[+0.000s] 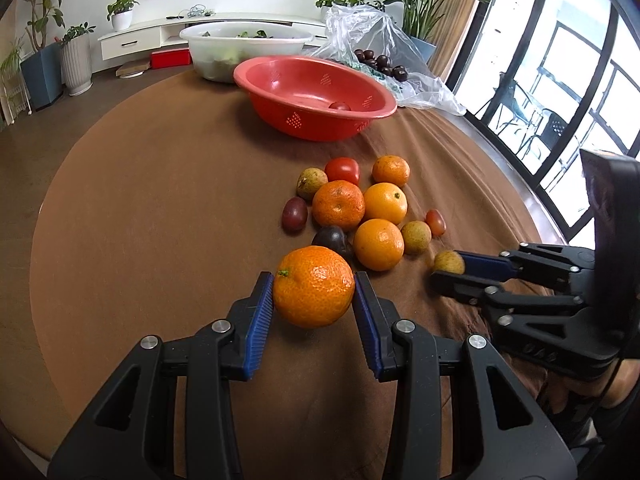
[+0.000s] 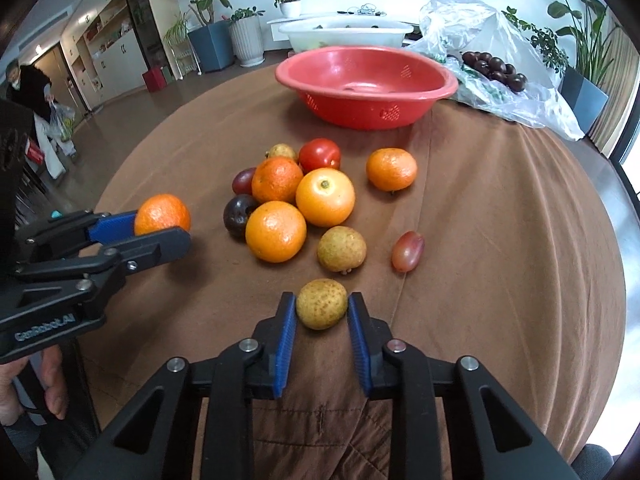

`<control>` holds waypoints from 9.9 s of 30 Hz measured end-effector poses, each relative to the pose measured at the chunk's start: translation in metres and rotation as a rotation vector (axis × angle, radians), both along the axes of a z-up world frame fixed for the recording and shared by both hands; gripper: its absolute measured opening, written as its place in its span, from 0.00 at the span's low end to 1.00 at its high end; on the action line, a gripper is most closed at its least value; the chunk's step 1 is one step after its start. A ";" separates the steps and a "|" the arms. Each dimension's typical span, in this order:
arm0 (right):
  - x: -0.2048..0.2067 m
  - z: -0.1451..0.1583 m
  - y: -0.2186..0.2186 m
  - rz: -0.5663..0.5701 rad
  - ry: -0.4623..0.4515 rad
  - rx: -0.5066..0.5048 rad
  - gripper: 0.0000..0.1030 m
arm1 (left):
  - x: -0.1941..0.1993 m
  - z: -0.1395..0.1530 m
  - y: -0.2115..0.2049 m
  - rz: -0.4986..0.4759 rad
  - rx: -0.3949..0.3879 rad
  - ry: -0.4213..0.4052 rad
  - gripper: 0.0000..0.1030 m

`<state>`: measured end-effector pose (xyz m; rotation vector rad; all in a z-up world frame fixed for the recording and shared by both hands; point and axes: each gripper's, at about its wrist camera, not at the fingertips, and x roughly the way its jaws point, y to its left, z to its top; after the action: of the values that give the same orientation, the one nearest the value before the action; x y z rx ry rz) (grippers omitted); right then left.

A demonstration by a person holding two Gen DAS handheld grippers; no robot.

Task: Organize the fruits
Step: 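Carry tangerine and yellow fruit into the red basin and release both, then move both open tools back to the fruit pile, then grasp the large orange with the left tool, then grasp the small yellow-green fruit with the right tool while the left tool holds the orange, then carry orange and yellow-green fruit into the red basin and open both tools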

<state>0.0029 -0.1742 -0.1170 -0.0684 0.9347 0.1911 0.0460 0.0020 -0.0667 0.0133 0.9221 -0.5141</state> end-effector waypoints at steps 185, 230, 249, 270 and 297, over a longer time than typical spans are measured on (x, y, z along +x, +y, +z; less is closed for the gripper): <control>0.016 0.009 -0.025 0.081 -0.059 0.065 0.74 | -0.034 -0.001 -0.041 -0.153 0.135 -0.019 0.31; 0.034 0.014 -0.005 0.157 0.000 0.010 0.31 | 0.000 -0.010 -0.060 -0.220 0.165 0.025 0.34; 0.032 0.028 -0.031 0.099 -0.026 0.120 0.30 | 0.001 -0.003 -0.042 -0.173 0.087 0.015 0.33; 0.116 0.115 -0.100 -0.081 -0.189 0.169 0.31 | 0.129 0.084 -0.032 -0.099 0.006 -0.140 0.33; 0.212 0.040 -0.034 0.025 0.006 0.013 0.31 | 0.202 0.013 -0.088 -0.160 0.094 -0.052 0.34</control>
<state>0.2148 -0.2083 -0.0772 -0.0677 0.9387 0.2206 0.2476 -0.0864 -0.0533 0.1856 0.8977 -0.6153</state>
